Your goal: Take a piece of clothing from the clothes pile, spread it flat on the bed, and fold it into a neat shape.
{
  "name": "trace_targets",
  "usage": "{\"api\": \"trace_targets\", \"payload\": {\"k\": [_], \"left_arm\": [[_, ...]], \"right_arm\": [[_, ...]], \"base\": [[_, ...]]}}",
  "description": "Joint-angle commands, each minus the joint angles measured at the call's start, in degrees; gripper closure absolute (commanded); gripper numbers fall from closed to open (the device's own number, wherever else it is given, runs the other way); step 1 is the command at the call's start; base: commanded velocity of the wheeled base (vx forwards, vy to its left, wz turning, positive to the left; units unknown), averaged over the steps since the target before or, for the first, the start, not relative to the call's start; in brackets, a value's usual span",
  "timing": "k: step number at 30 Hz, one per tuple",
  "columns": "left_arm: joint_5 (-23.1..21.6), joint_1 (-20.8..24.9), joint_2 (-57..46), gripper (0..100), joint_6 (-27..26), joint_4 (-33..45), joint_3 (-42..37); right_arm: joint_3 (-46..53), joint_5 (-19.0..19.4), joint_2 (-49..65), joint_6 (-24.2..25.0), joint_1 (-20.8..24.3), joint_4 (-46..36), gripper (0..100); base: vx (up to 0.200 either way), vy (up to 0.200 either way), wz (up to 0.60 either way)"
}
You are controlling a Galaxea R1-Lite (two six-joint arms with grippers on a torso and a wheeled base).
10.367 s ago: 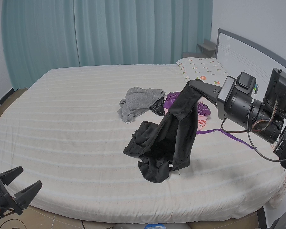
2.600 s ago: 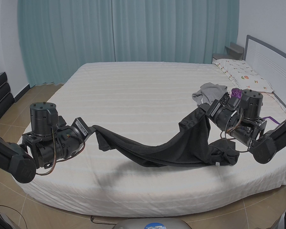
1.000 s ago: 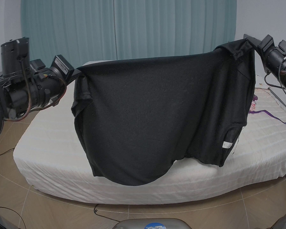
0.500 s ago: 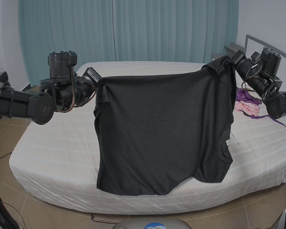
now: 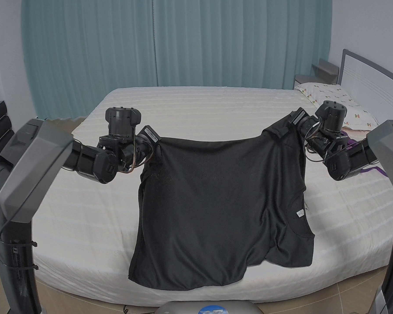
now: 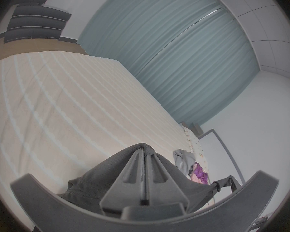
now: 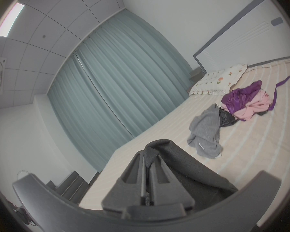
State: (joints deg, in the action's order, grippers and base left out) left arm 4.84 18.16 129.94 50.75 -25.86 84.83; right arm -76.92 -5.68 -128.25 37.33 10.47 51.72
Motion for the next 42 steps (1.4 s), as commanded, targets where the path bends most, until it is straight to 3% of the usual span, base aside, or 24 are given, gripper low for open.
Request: {"api": "trace_targets", "payload": {"k": [1,9,10,11,12,19,25,32,35,39,42], "left_arm": [[3.1,-0.4,9.9,100,0.1,-1.0,4.6],[3.4,-1.1,14.8,100,0.3,-1.1,6.2],[3.4,-1.2,15.3,0,0.4,-1.0,6.7],[3.4,-1.3,15.9,0,0.4,-1.0,7.3],[3.5,-1.4,16.3,0,0.5,-0.9,7.7],[3.6,-2.6,17.2,0,0.4,-1.0,8.2],[4.9,-6.2,14.6,0,2.3,-0.6,7.3],[0.1,-7.7,3.2,0,4.7,0.5,-8.5],[-2.3,-7.7,-0.7,0,5.9,0.4,-15.8],[-7.1,-7.7,-5.6,0,11.2,-0.1,-23.9],[-10.1,-7.6,-8.3,0,12.2,-2.5,-29.8]], "right_arm": [[-0.5,-0.8,-10.3,0.1,0.2,1.8,100],[-1.2,-1.4,-16.9,0.0,0.0,3.5,100],[-1.7,-1.4,-17.4,0.1,-0.1,3.4,100],[-2.0,-1.4,-18.1,0.1,-0.1,3.2,100],[-2.2,-1.4,-18.8,0.0,0.0,3.2,0],[-3.0,-0.9,-21.3,0.4,-0.5,3.4,0],[-2.0,-0.4,-15.4,4.8,-3.9,2.4,0],[6.5,3.9,-11.1,5.7,-6.3,-0.5,0],[8.7,5.2,-10.5,8.3,-6.3,-0.7,0],[10.5,5.6,-11.1,11.7,-6.2,-2.2,0],[11.4,5.6,-10.9,13.4,-6.1,-2.9,0]], "base": [[0.0,0.0,0.0],[0.0,0.0,0.0],[0.0,0.0,0.0],[0.0,0.0,0.0],[0.0,0.0,0.0],[0.0,0.0,0.0],[0.0,0.0,0.0],[0.0,0.0,0.0],[0.0,0.0,0.0],[0.0,0.0,0.0],[0.0,0.0,0.0]]}}
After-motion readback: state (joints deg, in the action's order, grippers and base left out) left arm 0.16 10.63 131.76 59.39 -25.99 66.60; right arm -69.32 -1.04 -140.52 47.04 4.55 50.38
